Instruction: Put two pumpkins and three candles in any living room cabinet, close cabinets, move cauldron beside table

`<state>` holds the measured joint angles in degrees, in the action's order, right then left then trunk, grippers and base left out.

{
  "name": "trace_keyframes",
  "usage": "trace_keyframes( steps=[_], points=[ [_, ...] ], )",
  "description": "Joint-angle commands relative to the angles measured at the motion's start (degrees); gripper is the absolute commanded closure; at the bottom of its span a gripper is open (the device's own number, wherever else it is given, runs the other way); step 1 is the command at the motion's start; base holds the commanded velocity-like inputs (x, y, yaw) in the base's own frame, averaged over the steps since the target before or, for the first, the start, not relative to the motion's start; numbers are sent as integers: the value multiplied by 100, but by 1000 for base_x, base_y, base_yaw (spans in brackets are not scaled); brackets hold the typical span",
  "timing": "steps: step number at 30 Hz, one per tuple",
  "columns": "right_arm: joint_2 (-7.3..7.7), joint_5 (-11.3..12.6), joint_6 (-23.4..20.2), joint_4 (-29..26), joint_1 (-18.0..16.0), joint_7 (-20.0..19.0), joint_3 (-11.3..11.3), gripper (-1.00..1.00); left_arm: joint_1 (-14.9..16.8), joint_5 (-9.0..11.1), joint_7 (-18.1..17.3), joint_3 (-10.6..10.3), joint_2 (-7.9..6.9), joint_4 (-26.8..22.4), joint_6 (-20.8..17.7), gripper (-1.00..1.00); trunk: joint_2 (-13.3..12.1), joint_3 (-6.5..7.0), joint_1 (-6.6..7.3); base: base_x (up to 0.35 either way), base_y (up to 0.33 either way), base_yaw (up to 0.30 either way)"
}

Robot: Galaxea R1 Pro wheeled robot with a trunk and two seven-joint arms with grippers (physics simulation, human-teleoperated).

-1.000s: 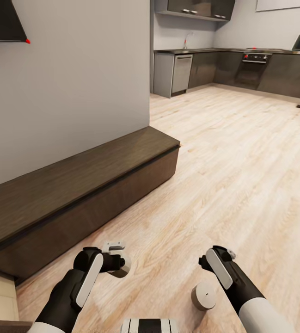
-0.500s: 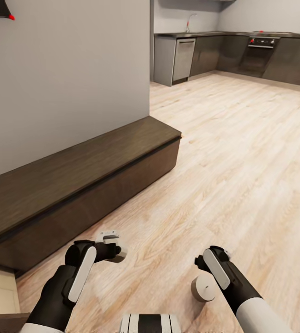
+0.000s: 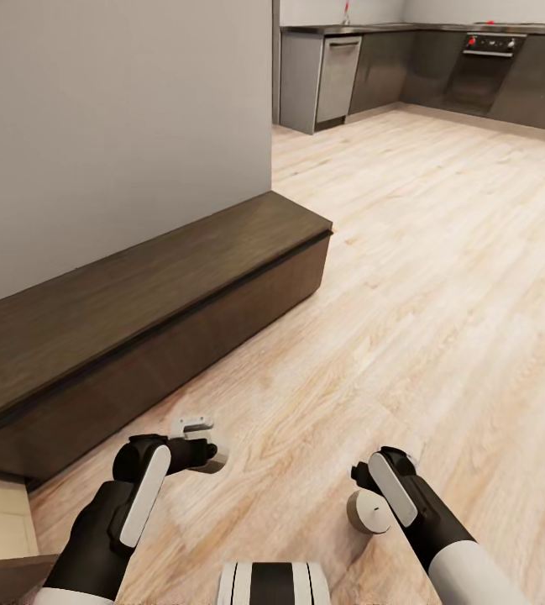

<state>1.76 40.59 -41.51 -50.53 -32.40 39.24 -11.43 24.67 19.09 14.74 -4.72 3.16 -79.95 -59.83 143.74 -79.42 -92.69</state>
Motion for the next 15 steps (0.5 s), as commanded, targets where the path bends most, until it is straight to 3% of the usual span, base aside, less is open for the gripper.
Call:
trace_keyframes(
  steps=[1, 6, 7, 9, 10, 14, 15],
  points=[
    [6, 56, 42, -5, -4, 58, -30, -100, 3, 65, 56, -2, 0, -21, -17, 100, 3, -27, -1, 0, 0, 0],
    [20, 59, 254, 31, -4, 50, -34, -100, -16, 159, 47, -4, -16, -242, -17, 100, 10, -138, -14, 0, 0, 0],
    [22, 57, 265, 32, -4, 50, -35, -100, -18, 252, 44, -4, -31, -273, -17, 100, 11, -160, -17, 0, 0, 0],
    [26, 56, 284, 35, -4, 49, -35, -100, -22, 671, 40, -25, -183, -315, -17, 100, 14, -204, -22, 0, 0, 0],
    [26, 55, 287, 36, -4, 49, -35, -100, -22, 919, 39, -44, -304, -328, -17, 100, 15, -226, -24, 0, 0, 0],
    [26, 54, 296, 38, -4, 49, -35, -100, -23, 2548, 38, -180, -1092, -366, -17, 100, 21, -315, -35, 0, 0, 0],
    [26, 54, 299, 36, -4, 49, -35, -100, -23, 3147, 35, -344, -1415, -369, -17, 100, 22, -337, -37, 0, 0, 0]
  ],
)
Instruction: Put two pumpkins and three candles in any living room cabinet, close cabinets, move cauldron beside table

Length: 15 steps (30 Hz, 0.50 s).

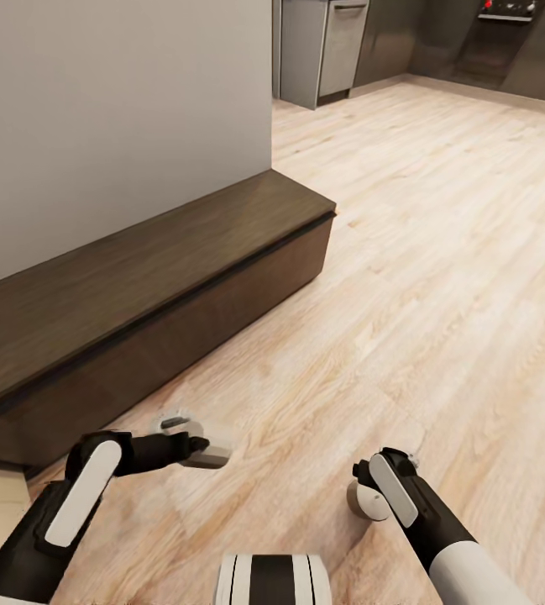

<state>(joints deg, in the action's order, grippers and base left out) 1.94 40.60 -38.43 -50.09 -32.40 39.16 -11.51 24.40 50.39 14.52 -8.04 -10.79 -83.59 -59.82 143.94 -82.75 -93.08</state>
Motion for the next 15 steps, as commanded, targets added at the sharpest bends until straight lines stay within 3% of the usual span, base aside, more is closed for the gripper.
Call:
trace_keyframes(
  steps=[1, 4, 5, 8, 15],
  points=[
    [8, 54, -8, -6, -4, 56, -27, -100, 3, 390, 55, -146, -236, -8, -18, 100, 3, -27, -1, 0, 0, 0],
    [12, 54, -7, -2, -4, 56, -27, -100, 3, 1370, 52, -421, -744, -15, -18, 100, 6, -71, -7, 0, 0, 0],
    [14, 54, -6, -3, -4, 56, -27, -100, 3, 1517, 51, -452, -806, -16, -18, 100, 6, -71, -7, 0, 0, 0],
    [18, 54, -1, -3, -4, 56, -27, -100, 3, 1726, 45, -494, -891, -17, -18, 100, 6, -71, -7, 0, 0, 0],
    [17, 58, 168, -3, 4, 53, -32, -100, 3, 1797, 41, -486, -915, -17, -18, 100, 11, -160, -17, 0, 0, 0]
  ],
)
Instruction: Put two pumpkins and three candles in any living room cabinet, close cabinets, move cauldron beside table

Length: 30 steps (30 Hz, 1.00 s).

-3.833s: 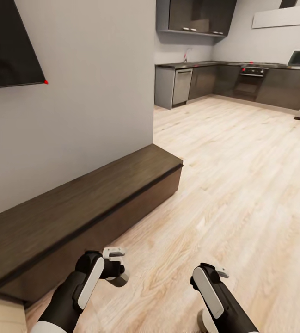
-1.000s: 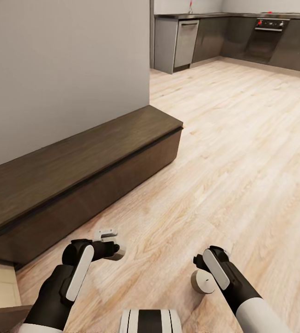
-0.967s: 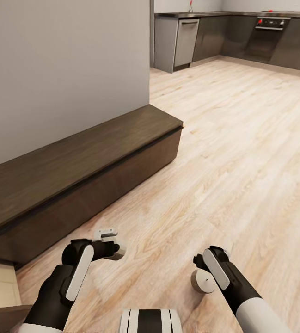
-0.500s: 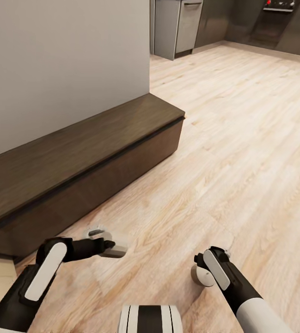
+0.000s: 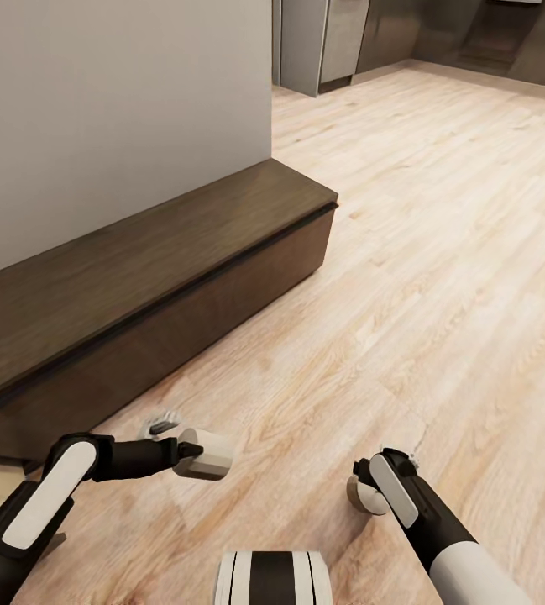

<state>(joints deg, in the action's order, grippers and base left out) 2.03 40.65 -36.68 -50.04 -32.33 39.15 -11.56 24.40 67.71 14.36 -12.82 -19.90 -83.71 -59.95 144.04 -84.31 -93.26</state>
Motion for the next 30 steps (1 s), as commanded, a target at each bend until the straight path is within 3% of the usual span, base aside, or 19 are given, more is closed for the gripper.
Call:
trace_keyframes(
  steps=[1, 3, 5, 8, 12, 18, 30],
  points=[
    [8, 53, 61, -6, -3, 44, -57, -100, 3, 76, 52, -5, -8, -5, -5, 100, 2, -4, 1, 0, 0, 0],
    [16, 55, 105, -6, -2, 30, -159, -100, 3, 113, 45, 2, -11, -10, -5, 100, 2, -4, 1, 0, 0, 0],
    [22, 55, 129, -6, -2, 19, -276, -100, 3, 357, 42, 11, -42, -15, -5, 100, 2, -4, 1, 0, 0, 0],
    [20, 56, 141, -6, -3, 17, -325, -100, 3, 910, 41, 2, -286, -21, -5, 100, 6, -70, -7, 0, 0, 0],
    [-1, 50, 148, -6, -8, 14, -336, -100, 3, 1183, 41, 2, -439, -21, -5, 100, 7, -93, -9, 0, 0, 0],
    [6, 49, 261, 75, -9, 13, -346, -100, 3, 1224, 41, -3, -461, -22, -5, 100, 15, -225, -25, 0, 0, 0],
    [42, 48, 520, 221, -10, 13, -347, -100, 3, 1227, 41, -1, -462, -23, -5, 100, 19, -292, -33, 0, 0, 0]
  ],
)
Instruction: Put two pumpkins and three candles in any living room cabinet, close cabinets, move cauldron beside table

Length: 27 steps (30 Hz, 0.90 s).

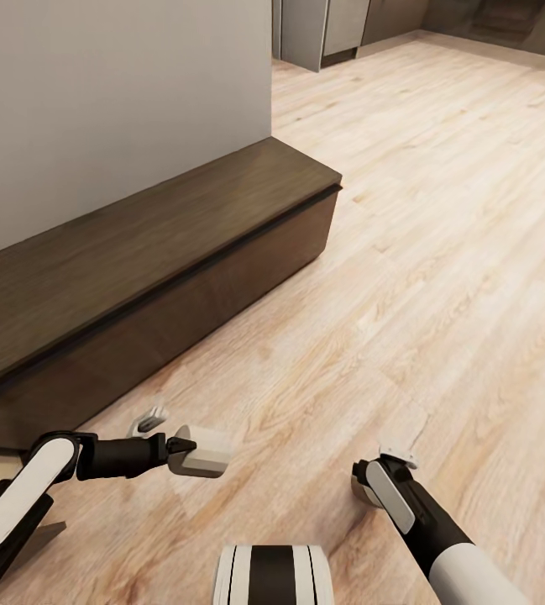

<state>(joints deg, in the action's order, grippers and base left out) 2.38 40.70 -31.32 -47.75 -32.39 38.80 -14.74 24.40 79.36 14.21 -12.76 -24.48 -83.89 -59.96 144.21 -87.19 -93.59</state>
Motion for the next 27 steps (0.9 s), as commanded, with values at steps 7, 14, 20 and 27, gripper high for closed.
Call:
trace_keyframes(
  steps=[7, 14, 20, 27],
  points=[
    [8, 44, 93, 10, 0, 49, -28, -100, 3, 63, 56, -7, -4, -5, -4, 100, 2, -4, 1, 0, 0, 0],
    [8, 44, 100, 12, -2, 49, -28, -100, 3, 63, 56, -7, -4, -5, -4, 100, 6, -70, -7, 0, 0, 0],
    [-2, 44, 100, 84, -4, 49, -28, -100, 3, 63, 56, -7, -4, -5, -4, 100, 6, -70, -7, 0, 0, 0],
    [-9, 44, 107, 104, -4, 49, -28, 100, 3, 63, 56, -7, -4, -5, -4, 100, 6, -70, -7, 0, 0, 0]
  ],
)
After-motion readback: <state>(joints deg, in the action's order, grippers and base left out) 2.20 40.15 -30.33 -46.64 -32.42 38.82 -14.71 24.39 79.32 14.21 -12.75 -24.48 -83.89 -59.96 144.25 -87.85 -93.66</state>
